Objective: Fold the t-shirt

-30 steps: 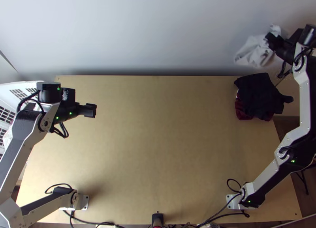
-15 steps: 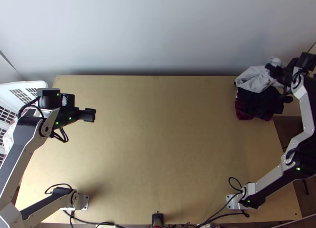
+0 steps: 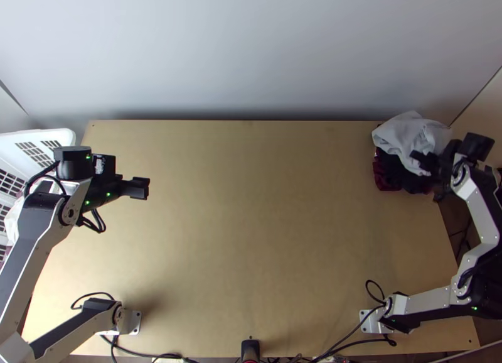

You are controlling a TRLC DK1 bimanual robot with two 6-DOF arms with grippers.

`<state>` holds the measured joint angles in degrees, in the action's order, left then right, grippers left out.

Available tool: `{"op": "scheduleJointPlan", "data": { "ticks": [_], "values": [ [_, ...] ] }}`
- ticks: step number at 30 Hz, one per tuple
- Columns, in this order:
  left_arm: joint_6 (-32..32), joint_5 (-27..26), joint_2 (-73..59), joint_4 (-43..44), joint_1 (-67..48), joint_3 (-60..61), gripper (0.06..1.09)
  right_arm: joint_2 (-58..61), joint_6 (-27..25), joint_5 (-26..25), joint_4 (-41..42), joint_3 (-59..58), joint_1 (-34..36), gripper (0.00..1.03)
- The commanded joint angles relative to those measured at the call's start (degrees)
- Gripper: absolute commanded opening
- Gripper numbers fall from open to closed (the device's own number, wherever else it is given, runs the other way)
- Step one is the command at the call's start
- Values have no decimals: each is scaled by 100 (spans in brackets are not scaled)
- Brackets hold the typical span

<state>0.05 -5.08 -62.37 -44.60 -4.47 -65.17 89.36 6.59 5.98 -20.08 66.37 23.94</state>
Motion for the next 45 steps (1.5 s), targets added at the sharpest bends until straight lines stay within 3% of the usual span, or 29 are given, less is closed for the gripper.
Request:
{"op": "scheduleJointPlan", "data": {
  "ticks": [1, 10, 11, 12, 15, 16, 27, 32, 40, 45],
  "values": [
    [-14, -2, 208, -5, -63, 48, 105, -349, -220, -9, 171, -942, 313, 3],
    [-14, -2, 401, -23, -63, 101, 105, -516, -307, 0, 513, -1372, 277, 4],
    [-14, -2, 401, -23, -54, 101, 105, -543, -307, 0, 513, -1319, 260, 14],
    [-23, -2, 410, -23, -54, 109, 105, -569, -307, 9, 513, -1276, 251, 31],
    [-23, -2, 445, -31, -36, 118, 105, -578, -281, 26, 487, -1100, 242, 97],
    [-14, -2, 462, -31, -36, 136, 105, -587, -290, 35, 434, -1047, 242, 100],
    [-49, -2, 726, 13, -1, 417, 105, -1773, -518, 518, -699, -1425, 67, 99],
    [-23, -2, 805, 13, 104, 452, 105, -2837, -817, 606, -1737, -1697, -540, 99],
    [-41, -2, 1253, 13, 192, 795, 105, -4586, -861, 606, -3327, -2093, -1762, 99],
    [-32, 7, 1711, 13, 306, 962, 105, -5078, -624, 606, -3275, -2154, -2140, 99]
  ]
}}
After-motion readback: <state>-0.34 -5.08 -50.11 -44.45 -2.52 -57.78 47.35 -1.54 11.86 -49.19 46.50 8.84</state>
